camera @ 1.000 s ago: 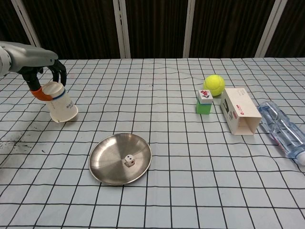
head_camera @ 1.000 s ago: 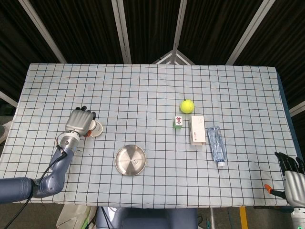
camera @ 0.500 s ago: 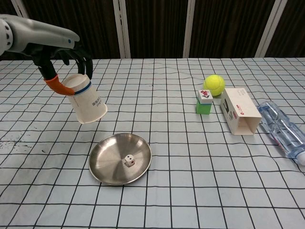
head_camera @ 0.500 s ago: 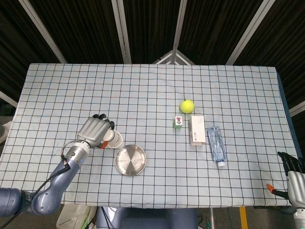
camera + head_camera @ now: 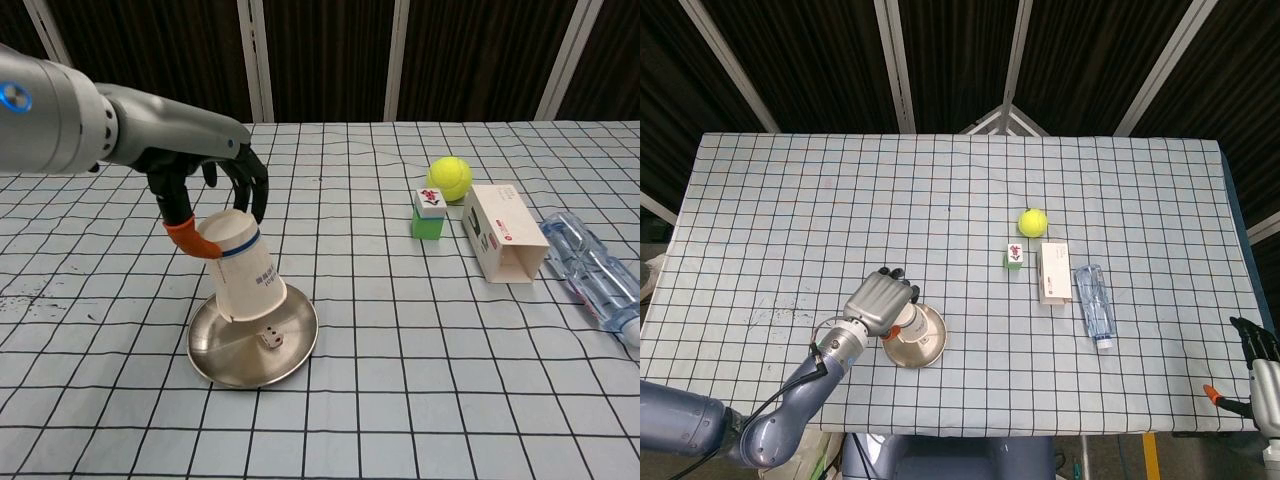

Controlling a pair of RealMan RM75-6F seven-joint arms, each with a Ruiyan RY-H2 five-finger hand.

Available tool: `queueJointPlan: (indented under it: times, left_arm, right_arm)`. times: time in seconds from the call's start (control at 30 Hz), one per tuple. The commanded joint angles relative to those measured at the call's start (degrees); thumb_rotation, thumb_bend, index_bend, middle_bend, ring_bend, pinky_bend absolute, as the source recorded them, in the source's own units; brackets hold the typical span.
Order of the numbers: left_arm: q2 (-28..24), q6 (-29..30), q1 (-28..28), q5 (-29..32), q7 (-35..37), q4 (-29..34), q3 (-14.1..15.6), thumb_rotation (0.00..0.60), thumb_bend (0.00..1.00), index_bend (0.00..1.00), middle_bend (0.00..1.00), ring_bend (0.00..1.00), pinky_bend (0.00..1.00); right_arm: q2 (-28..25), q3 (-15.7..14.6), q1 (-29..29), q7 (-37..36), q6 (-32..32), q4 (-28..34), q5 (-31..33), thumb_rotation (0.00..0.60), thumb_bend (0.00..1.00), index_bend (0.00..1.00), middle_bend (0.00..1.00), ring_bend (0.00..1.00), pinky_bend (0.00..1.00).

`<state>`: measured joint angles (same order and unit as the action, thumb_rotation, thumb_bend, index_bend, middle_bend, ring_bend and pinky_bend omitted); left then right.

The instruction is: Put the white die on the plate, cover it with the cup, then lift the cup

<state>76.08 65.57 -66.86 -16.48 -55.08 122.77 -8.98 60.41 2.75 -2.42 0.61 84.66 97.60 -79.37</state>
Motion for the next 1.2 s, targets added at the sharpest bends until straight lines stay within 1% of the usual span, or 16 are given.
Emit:
queueJointPlan:
  times: [0.03, 0.3, 0.47, 0.57, 0.87, 0.97, 1.03, 1.13, 1.2]
  left_arm:
    - [2.2, 0.7, -1.2, 0.7, -0.6, -1.2, 0.5, 0.6, 0.5, 0.37, 0.37, 0.14, 0.19]
    - [6.0, 2.2, -2.3, 0.1, -1.0, -4.2, 2.1, 0.6, 0.5, 0.38, 0.37, 0.14, 0.19]
    - [7.8, 2.6, -2.6, -1.0, -1.8, -6.0, 3.6, 0.6, 0.5, 0.38, 0.37, 0.14, 0.19]
    - [8.6, 2.7, -2.7, -1.3, -1.8, -6.5, 4.0, 0.6, 0.5, 0.38, 0.37, 0.14, 0.19]
    - [9.9, 0.9, -2.1, -5.1, 0.1, -8.3, 5.0, 0.6, 0.5, 0.38, 0.35, 0.14, 0.19]
    - [9.9, 0.5, -2.0, -5.6, 0.2, -8.5, 5.5, 0.6, 0.5, 0.34, 0.32, 0.14, 0.18]
    - [9.7, 0.4, -2.0, -5.3, 0.0, -8.3, 5.8, 0.6, 0.49, 0.3, 0.29, 0.11, 0.16]
    - [8.6, 0.1, -2.6, -3.3, -1.2, -7.3, 6.3, 0.6, 0.47, 0.24, 0.23, 0.08, 0.13]
    - [7.9, 0.2, -3.4, -2.1, -2.5, -6.6, 6.5, 0.6, 0.46, 0.23, 0.21, 0.08, 0.13]
  right_arm:
    - [0.0, 0.0, 0.0, -0.2, -0.1, -0.1, 0.1, 0.6, 0.04, 0.11, 0.12, 0.12, 0.04]
    - [-0.2, 0.1, -0.1, -0.9, 0.0, -0.2, 0.1, 0.6, 0.04, 0.11, 0.12, 0.12, 0.04]
    - [-0.2, 0.1, -0.1, -1.2, -0.1, -0.2, 0.0, 0.6, 0.04, 0.11, 0.12, 0.12, 0.04]
    - [-0.3, 0.2, -0.1, -1.4, -0.1, -0.3, 0.1, 0.6, 0.04, 0.11, 0.12, 0.12, 0.04]
    - [-0.4, 0.3, -0.1, -1.8, -0.3, -0.4, 0.4, 0.6, 0.04, 0.11, 0.12, 0.12, 0.04]
    - [-0.5, 0.3, -0.2, -1.9, -0.2, -0.3, 0.3, 0.6, 0.04, 0.11, 0.12, 0.12, 0.04]
    - [-0.6, 0.3, -0.2, -2.0, -0.1, -0.3, 0.3, 0.6, 0.04, 0.11, 0.12, 0.12, 0.04]
    - [-0.7, 0.3, -0.3, -2.2, -0.1, -0.2, 0.3, 0.6, 0.04, 0.11, 0.12, 0.12, 0.04]
    - [-0.8, 0.3, -0.3, -2.3, -0.1, -0.2, 0.3, 0.6, 0.04, 0.11, 0.12, 0.12, 0.04]
